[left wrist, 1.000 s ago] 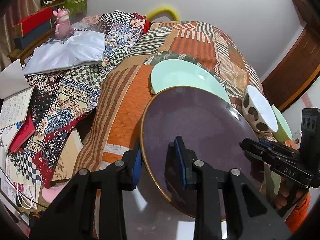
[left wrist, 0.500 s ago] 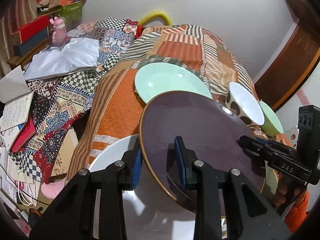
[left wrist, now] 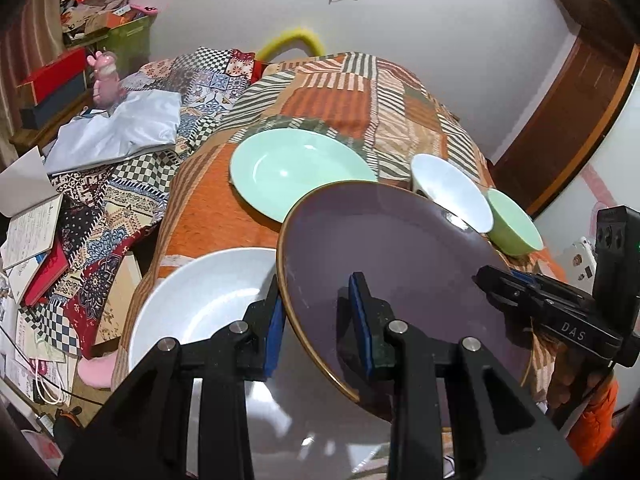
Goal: Organize plates and bowls
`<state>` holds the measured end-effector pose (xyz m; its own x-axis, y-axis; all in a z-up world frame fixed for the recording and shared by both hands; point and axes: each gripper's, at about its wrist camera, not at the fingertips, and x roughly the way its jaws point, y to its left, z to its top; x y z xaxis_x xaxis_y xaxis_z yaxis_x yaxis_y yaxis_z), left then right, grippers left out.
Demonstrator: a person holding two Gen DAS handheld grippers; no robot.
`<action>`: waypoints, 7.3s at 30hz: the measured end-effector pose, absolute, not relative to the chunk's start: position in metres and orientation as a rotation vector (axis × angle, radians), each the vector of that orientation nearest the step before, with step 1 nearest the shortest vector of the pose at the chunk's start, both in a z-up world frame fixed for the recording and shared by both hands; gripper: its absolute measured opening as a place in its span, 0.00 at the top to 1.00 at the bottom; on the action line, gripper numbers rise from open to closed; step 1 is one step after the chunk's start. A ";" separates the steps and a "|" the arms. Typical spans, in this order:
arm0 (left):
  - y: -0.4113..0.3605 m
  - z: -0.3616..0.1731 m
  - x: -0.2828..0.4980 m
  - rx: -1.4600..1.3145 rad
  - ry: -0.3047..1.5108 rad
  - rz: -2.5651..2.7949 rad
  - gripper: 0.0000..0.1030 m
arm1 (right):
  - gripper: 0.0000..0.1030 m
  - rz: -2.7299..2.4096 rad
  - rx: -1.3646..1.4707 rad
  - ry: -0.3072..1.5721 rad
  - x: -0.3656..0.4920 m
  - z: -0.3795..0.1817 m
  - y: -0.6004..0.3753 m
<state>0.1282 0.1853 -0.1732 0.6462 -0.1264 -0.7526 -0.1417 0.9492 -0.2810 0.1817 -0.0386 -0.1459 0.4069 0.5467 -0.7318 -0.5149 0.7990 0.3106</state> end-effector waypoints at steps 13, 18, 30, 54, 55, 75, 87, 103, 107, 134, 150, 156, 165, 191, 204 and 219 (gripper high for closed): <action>0.142 -0.167 0.114 -0.306 0.877 -0.034 0.71 | 0.74 0.628 0.051 0.915 0.163 -0.140 -0.074; 0.129 -0.171 0.111 -0.306 0.891 -0.045 0.71 | 0.74 0.611 0.049 0.914 0.157 -0.141 -0.084; 0.103 -0.191 0.111 -0.311 0.940 -0.067 0.70 | 0.74 0.571 0.046 0.933 0.143 -0.155 -0.110; 0.086 -0.224 0.137 -0.282 1.010 -0.099 0.70 | 0.74 0.450 0.125 0.995 0.139 -0.182 -0.129; 0.086 -0.225 0.139 -0.282 1.012 -0.100 0.70 | 0.74 0.448 0.128 0.995 0.140 -0.182 -0.129; 0.087 -0.219 0.138 -0.252 0.981 -0.070 0.69 | 0.74 0.436 0.058 0.996 0.133 -0.175 -0.128; 0.098 -0.174 0.104 -0.212 0.852 0.004 0.56 | 0.70 0.469 0.034 0.930 0.121 -0.149 -0.124; 0.161 -0.149 0.056 -0.231 0.757 0.181 0.30 | 0.47 0.619 -0.063 0.838 0.125 -0.121 -0.054; 0.181 -0.155 0.051 -0.256 0.772 0.221 0.29 | 0.44 0.665 -0.094 0.843 0.127 -0.122 -0.033; 0.262 -0.232 0.051 -0.398 0.953 0.259 0.54 | 0.64 0.815 -0.277 1.075 0.179 -0.186 0.071; 0.271 -0.238 0.060 -0.430 0.952 0.233 0.80 | 0.80 0.813 -0.287 1.128 0.182 -0.196 0.083; 0.285 -0.239 0.055 -0.459 0.948 0.262 0.80 | 0.80 0.852 -0.284 1.129 0.173 -0.197 0.089; 0.283 -0.241 0.044 -0.483 0.947 0.243 0.79 | 0.77 0.867 -0.273 1.148 0.173 -0.202 0.090; 0.256 -0.226 0.036 -0.479 0.931 0.237 0.75 | 0.75 0.837 -0.199 1.104 0.165 -0.188 0.065; 0.226 -0.197 0.047 -0.415 0.875 0.184 0.75 | 0.75 0.793 -0.152 1.035 0.165 -0.164 0.033; 0.184 -0.179 0.069 -0.378 0.833 0.078 0.75 | 0.75 0.694 -0.103 0.999 0.164 -0.149 -0.019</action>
